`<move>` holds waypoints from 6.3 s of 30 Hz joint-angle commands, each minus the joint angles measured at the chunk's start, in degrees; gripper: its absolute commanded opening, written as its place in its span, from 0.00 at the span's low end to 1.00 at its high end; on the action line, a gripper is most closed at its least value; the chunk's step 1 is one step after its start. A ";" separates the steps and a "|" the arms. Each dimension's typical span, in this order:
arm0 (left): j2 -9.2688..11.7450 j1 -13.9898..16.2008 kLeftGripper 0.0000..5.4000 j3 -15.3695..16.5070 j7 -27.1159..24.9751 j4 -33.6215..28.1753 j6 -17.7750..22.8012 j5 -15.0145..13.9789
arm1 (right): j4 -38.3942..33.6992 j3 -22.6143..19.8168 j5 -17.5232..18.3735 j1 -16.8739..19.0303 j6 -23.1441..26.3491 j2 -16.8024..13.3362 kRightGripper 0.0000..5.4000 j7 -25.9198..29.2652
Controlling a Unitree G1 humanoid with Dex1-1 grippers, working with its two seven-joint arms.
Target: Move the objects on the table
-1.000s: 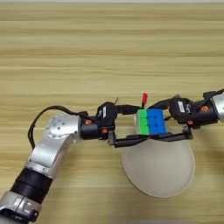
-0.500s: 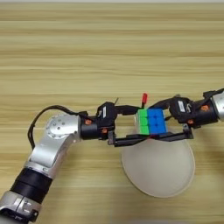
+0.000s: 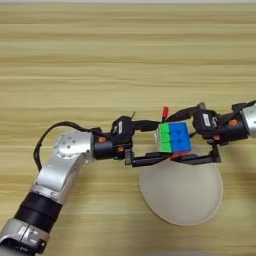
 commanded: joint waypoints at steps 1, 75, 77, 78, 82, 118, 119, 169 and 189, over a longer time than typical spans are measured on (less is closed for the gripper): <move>-0.24 -0.84 0.61 0.33 0.44 0.20 -0.98 0.50 | -0.51 -0.07 0.08 -1.07 0.26 -0.21 0.95 0.04; -7.11 4.50 0.61 13.36 50.57 11.59 9.01 16.23 | -9.15 -16.75 14.68 3.67 2.93 3.69 1.00 -17.64; -7.10 4.46 0.61 13.33 50.25 11.77 9.28 16.23 | -9.13 -16.75 14.66 3.53 2.89 3.66 1.00 -17.60; -7.04 4.47 0.61 13.24 50.09 11.82 9.46 16.40 | -9.13 -16.76 14.64 3.49 2.85 3.63 1.00 -17.58; -6.95 4.39 0.61 12.99 49.63 11.93 9.93 16.86 | -8.92 -16.72 14.64 3.33 2.56 3.59 1.00 -17.30; -3.89 2.26 0.99 17.02 45.06 6.59 2.07 13.53 | -1.47 -15.22 9.13 4.31 3.45 3.40 1.00 -19.77; -3.82 2.05 0.99 17.50 44.71 7.10 1.48 13.00 | -0.31 -15.11 8.35 4.44 3.27 2.84 1.00 -19.49; -7.65 -1.54 0.99 25.87 34.59 11.61 -6.69 -2.50 | 40.84 -9.00 -9.87 -6.74 -0.67 4.34 1.00 -20.02; -8.06 -1.42 0.99 25.52 34.74 11.60 -7.42 -2.05 | 56.40 -6.83 -15.34 -14.07 -4.47 8.18 1.00 -22.68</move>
